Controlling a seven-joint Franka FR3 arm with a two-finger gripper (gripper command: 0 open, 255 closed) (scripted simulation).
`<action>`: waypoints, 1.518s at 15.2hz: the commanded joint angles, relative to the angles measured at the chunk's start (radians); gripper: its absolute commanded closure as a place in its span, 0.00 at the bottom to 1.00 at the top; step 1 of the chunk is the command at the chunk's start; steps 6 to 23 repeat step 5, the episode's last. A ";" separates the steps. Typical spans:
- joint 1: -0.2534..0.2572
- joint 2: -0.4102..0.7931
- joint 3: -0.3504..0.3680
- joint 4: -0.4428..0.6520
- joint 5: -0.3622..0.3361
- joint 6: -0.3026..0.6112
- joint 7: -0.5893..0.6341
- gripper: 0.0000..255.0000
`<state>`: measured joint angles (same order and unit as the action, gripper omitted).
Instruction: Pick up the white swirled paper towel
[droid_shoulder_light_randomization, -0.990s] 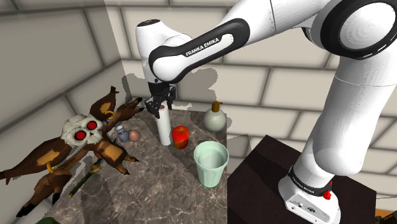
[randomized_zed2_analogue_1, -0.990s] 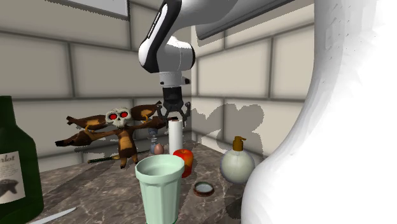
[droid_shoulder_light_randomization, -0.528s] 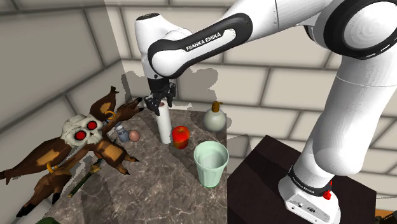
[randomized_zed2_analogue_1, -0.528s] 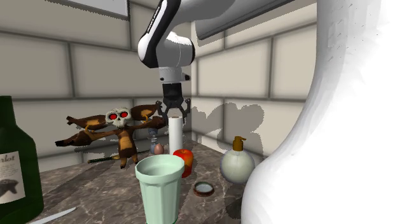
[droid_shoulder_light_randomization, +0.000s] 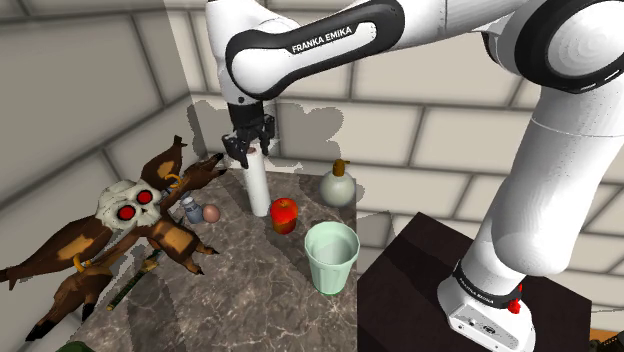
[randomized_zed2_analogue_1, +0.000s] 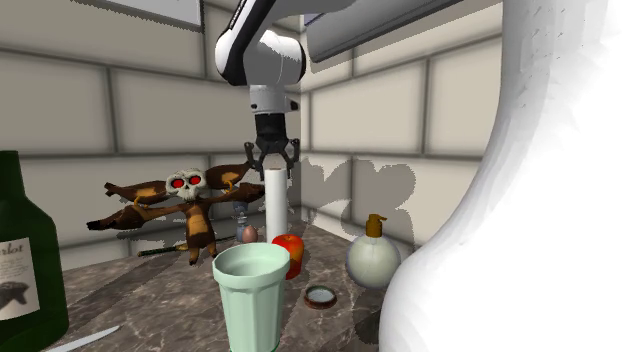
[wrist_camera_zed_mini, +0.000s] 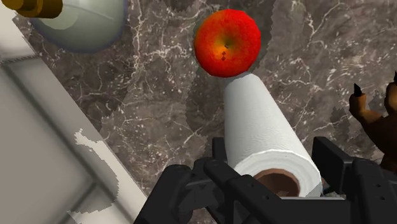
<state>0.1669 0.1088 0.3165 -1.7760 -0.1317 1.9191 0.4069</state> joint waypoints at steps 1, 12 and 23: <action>0.000 -0.002 0.000 0.024 0.002 -0.026 -0.004 1.00; 0.000 -0.005 0.001 0.050 0.004 -0.055 -0.007 1.00; 0.000 -0.005 0.001 0.050 0.004 -0.055 -0.007 1.00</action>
